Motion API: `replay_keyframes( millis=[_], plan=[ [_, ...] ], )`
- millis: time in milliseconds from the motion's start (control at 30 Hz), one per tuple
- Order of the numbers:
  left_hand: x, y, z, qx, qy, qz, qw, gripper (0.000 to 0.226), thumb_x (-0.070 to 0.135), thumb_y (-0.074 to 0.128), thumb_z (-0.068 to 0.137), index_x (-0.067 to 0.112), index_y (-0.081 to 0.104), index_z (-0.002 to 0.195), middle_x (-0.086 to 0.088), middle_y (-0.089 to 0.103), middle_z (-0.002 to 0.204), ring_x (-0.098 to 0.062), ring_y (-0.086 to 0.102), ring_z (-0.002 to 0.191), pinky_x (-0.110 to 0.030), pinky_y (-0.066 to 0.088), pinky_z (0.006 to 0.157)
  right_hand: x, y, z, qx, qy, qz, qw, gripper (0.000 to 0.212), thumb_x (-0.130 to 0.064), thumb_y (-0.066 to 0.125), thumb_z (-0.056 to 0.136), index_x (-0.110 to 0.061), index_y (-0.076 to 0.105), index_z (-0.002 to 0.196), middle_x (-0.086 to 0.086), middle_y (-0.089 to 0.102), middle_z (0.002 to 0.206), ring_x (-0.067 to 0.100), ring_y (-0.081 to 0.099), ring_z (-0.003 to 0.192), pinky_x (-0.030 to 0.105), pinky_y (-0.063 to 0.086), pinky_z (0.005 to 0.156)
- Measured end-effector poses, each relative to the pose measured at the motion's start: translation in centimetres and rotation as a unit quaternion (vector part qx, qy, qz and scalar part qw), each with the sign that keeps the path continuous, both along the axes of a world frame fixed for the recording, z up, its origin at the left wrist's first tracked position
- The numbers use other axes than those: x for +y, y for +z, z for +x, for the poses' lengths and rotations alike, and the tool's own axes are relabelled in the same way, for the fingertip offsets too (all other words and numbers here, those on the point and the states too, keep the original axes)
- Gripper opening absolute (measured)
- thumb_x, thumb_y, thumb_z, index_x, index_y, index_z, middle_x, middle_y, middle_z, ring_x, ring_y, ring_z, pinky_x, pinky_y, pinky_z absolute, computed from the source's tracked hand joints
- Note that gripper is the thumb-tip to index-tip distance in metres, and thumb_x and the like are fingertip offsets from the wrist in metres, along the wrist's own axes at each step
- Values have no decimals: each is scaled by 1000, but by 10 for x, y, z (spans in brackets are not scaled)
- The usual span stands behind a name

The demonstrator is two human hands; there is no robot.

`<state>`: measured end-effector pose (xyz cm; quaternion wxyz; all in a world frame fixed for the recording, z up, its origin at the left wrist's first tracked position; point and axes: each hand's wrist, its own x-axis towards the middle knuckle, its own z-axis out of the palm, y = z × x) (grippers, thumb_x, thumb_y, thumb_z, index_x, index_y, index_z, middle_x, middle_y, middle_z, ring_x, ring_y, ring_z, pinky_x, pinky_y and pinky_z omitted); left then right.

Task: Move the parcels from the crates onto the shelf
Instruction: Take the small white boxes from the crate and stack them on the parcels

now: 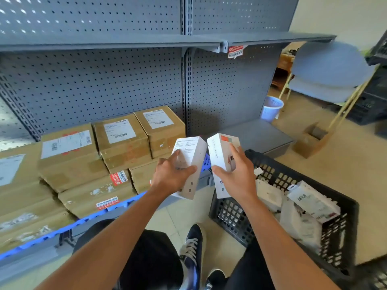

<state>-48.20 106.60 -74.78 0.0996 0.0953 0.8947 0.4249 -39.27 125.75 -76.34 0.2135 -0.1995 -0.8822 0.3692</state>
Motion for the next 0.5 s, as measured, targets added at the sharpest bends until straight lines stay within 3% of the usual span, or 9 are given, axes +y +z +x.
replay_keyframes(
  millis=[133, 300, 400, 500],
  plan=[
    [-38, 5, -8, 24, 33, -28, 999, 98, 73, 66, 63, 48, 34, 151, -3, 54, 136, -27, 65, 110, -46, 59, 87, -34, 1, -18, 49, 8, -2, 999, 87, -61, 68, 75, -44, 32, 152, -10, 40, 151, 26, 42, 135, 57, 47, 101],
    [-91, 8, -17, 42, 91, -69, 993, 92, 72, 66, 65, 49, 37, 149, -2, 56, 130, -25, 68, 94, -42, 63, 69, -74, 5, -53, 55, 63, -14, 996, 89, -58, 68, 73, -36, 37, 153, -11, 42, 152, 25, 45, 133, 52, 47, 103],
    [-124, 7, -19, 44, 131, -80, 987, 83, 64, 72, 77, 46, 37, 150, -3, 56, 130, -21, 63, 90, -27, 51, 52, -99, 5, -70, 51, 83, -11, 995, 91, -57, 69, 71, -36, 37, 153, -11, 40, 153, 25, 40, 136, 57, 44, 104],
    [-157, 11, -17, 49, 159, -99, 981, 81, 65, 70, 77, 47, 38, 149, -3, 58, 131, -18, 60, 85, -24, 42, 50, -130, 7, -86, 66, 103, -7, 992, 88, -52, 75, 74, -36, 41, 153, -9, 36, 159, 26, 36, 141, 59, 41, 107]
  ],
)
